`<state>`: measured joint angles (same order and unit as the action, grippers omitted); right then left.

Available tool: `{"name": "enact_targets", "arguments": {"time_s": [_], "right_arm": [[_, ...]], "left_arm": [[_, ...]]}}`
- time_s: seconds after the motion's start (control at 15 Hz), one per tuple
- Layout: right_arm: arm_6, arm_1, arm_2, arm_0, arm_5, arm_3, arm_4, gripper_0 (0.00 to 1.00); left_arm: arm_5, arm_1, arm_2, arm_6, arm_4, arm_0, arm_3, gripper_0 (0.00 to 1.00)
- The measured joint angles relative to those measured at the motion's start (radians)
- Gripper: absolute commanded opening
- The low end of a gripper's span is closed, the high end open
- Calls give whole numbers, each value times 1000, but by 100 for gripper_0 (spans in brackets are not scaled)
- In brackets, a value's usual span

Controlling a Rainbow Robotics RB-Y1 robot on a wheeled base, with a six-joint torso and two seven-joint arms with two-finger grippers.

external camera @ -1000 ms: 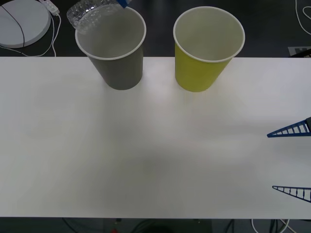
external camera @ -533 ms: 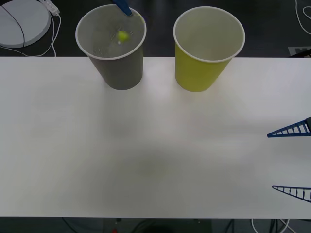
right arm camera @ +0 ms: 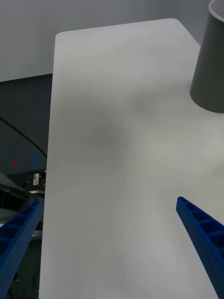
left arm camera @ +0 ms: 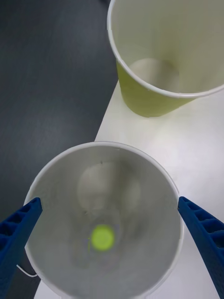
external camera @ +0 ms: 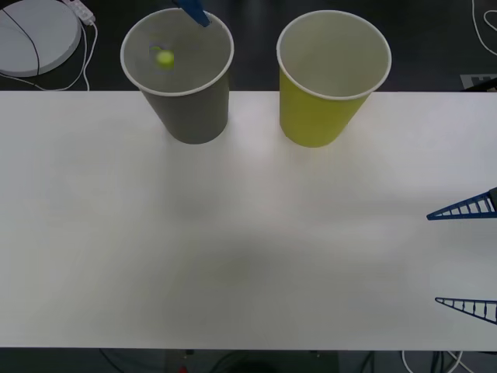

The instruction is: Put the can into the green bin and the plastic bottle into the gray bin

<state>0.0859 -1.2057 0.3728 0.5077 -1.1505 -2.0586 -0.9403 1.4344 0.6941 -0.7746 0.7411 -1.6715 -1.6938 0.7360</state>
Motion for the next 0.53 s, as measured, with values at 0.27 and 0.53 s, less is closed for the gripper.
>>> {"name": "enact_targets", "arguments": {"time_s": [0.27, 0.53], "right_arm": [[0, 0, 0, 0, 0, 0, 0, 100], [0, 0, 0, 0, 0, 0, 0, 100]], "left_arm": [[0, 97, 0, 12, 44, 68, 146, 100], [-12, 216, 0, 15, 102, 145, 291, 100]]}}
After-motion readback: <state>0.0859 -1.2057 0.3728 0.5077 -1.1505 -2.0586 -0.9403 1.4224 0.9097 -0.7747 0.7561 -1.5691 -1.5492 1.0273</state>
